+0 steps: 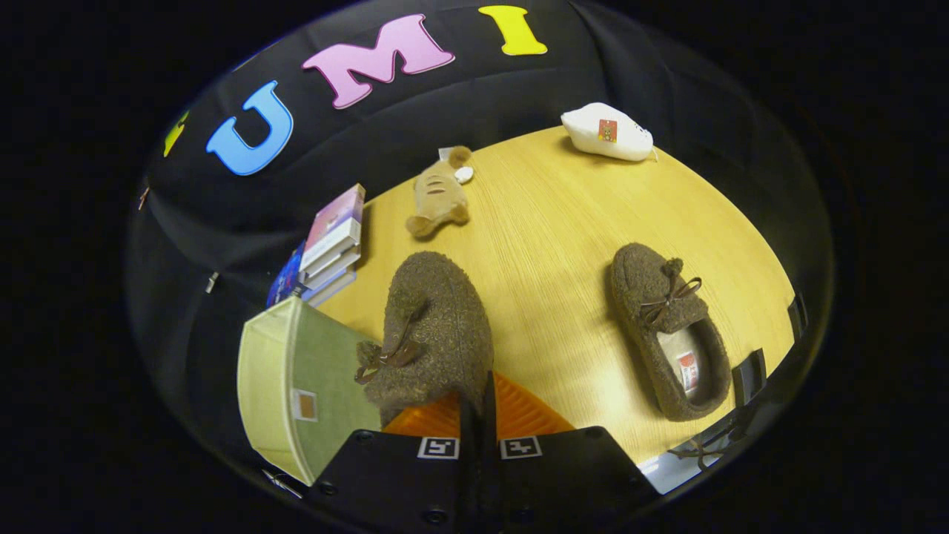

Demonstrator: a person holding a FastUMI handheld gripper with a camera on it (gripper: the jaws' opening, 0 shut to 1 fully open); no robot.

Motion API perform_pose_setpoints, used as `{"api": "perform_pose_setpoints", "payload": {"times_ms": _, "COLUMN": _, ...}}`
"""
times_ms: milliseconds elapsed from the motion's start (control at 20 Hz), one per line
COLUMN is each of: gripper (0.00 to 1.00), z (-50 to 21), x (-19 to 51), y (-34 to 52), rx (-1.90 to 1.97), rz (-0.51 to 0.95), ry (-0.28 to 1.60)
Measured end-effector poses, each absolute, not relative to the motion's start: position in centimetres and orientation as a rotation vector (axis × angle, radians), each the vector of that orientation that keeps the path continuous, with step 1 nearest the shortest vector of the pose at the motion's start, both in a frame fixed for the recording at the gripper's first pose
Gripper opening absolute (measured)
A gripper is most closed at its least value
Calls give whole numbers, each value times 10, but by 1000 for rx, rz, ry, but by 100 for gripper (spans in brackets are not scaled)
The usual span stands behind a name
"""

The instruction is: Open the storage box then place both shoes into the box .Put the left shoe in first, then the right shoe, with the right side of both shoes facing outward in a uniform manner.

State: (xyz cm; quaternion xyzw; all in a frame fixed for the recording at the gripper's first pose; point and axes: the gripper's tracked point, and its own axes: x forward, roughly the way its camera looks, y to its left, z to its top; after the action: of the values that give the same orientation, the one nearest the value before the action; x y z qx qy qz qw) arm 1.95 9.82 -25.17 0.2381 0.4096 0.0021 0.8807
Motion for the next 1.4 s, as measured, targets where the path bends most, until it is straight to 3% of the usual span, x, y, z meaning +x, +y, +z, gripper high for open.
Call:
{"api": "perform_pose_setpoints", "payload": {"times_ms": 350, "gripper": 5, "z": -152, "x": 22, "y": 151, "rx": 601, "rz": 83, "ry": 786}}
{"api": "perform_pose_setpoints", "payload": {"times_ms": 600, "gripper": 5, "z": -125, "x": 22, "y": 243, "rx": 634, "rz": 217, "ry": 819}}
{"api": "perform_pose_setpoints", "payload": {"times_ms": 800, "gripper": 5, "z": -149, "x": 17, "y": 308, "rx": 611, "rz": 277, "ry": 907}}
{"api": "perform_pose_setpoints", "payload": {"times_ms": 1400, "gripper": 6, "z": -277, "x": 30, "y": 394, "rx": 496, "rz": 169, "ry": 1141}}
